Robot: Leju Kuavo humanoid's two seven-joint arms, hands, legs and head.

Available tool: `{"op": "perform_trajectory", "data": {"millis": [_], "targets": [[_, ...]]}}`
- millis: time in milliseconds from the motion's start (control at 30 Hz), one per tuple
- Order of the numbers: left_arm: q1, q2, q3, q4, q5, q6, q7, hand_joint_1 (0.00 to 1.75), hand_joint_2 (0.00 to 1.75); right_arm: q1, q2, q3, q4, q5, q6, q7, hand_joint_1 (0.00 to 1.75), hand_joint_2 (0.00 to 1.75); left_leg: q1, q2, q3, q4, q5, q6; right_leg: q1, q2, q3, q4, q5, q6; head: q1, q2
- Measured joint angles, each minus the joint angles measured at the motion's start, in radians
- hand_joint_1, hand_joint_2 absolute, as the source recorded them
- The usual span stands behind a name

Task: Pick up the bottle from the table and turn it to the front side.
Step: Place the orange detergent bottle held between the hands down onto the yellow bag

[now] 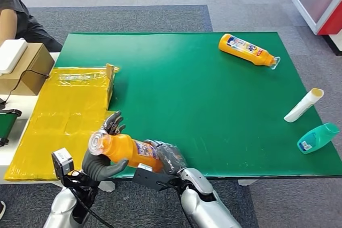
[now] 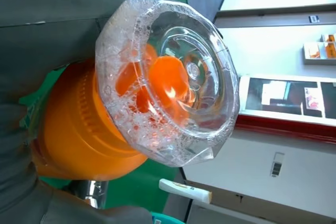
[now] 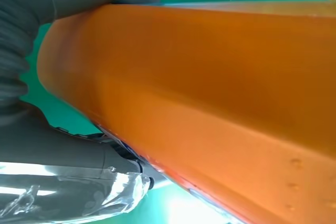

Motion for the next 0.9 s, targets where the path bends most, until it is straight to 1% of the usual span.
{"op": "perform_trajectory", "data": {"millis": [33,67,133,167,200,533,633,767,833,900], "targets": [[0.001,-0.001,0.0,-0.002,0.001,-0.001,0.001,1.7,1.75,-0.001,0.001,-0.002,0.003,0.001,0.0,-0.002,1.68,1.75,0.0,0.0,0.0,0.0,0.0,0.0,0.0,0.0,0.0,0.0,0.0,0.0,0.0,0.0],[0.001,-0.002,0.0,-0.003,0.002,-0.002,0.002,1.75,1.75,-0.002,0.002,-0.003,0.006,0.002,-0.001,-0.004,1.43,1.75,0.0,0.0,0.0,0.0,0.0,0.0,0.0,0.0,0.0,0.0,0.0,0.0,0.0,0.0],[0.002,-0.003,0.0,-0.004,0.003,-0.003,0.002,1.75,1.75,-0.003,0.005,-0.007,0.01,0.004,-0.002,-0.007,0.56,1.75,0.0,0.0,0.0,0.0,0.0,0.0,0.0,0.0,0.0,0.0,0.0,0.0,0.0,0.0],[0.002,-0.004,0.0,-0.004,0.002,-0.003,0.002,1.75,1.75,-0.004,0.006,-0.008,0.012,0.005,-0.002,-0.008,0.18,1.75,0.0,0.0,0.0,0.0,0.0,0.0,0.0,0.0,0.0,0.0,0.0,0.0,0.0,0.0],[0.002,-0.005,0.0,-0.005,0.002,-0.004,0.002,1.75,1.75,-0.006,0.007,-0.01,0.014,0.006,-0.002,-0.008,0.0,1.75,0.0,0.0,0.0,0.0,0.0,0.0,0.0,0.0,0.0,0.0,0.0,0.0,0.0,0.0],[0.006,-0.009,0.0,-0.018,0.004,-0.012,-0.002,1.75,1.75,0.002,0.008,-0.037,0.017,0.006,0.005,-0.006,0.0,1.75,0.0,0.0,0.0,0.0,0.0,0.0,0.0,0.0,0.001,0.0,0.0,0.0,0.0,0.0],[0.008,-0.009,0.0,-0.031,-0.024,-0.002,-0.016,1.75,1.75,0.011,0.008,-0.048,0.001,0.0,0.009,-0.006,0.0,1.75,0.0,0.0,0.0,0.0,0.0,0.0,0.0,0.0,0.001,0.0,0.0,0.0,0.0,0.0],[0.009,-0.008,0.003,-0.067,-0.103,0.041,-0.029,1.75,1.75,0.025,0.007,-0.066,-0.034,-0.005,0.013,-0.006,0.0,1.75,0.0,0.0,0.0,0.0,0.0,0.0,0.0,0.0,0.0,0.0,0.0,0.0,0.0,0.0],[0.008,-0.004,0.007,-0.101,-0.199,0.093,-0.028,1.75,1.75,0.036,0.007,-0.077,-0.058,-0.009,0.015,-0.006,0.0,1.75,0.0,0.0,0.0,0.0,0.0,0.0,0.0,0.0,0.0,0.0,0.0,0.0,0.0,0.0],[0.0,0.005,0.013,-0.149,-0.318,0.152,-0.01,1.75,1.75,0.051,0.007,-0.092,-0.086,-0.015,0.018,-0.005,0.0,1.75,0.0,0.0,0.0,0.0,0.0,0.0,0.0,0.0,0.0,0.0,0.0,0.0,0.0,0.0]]}}
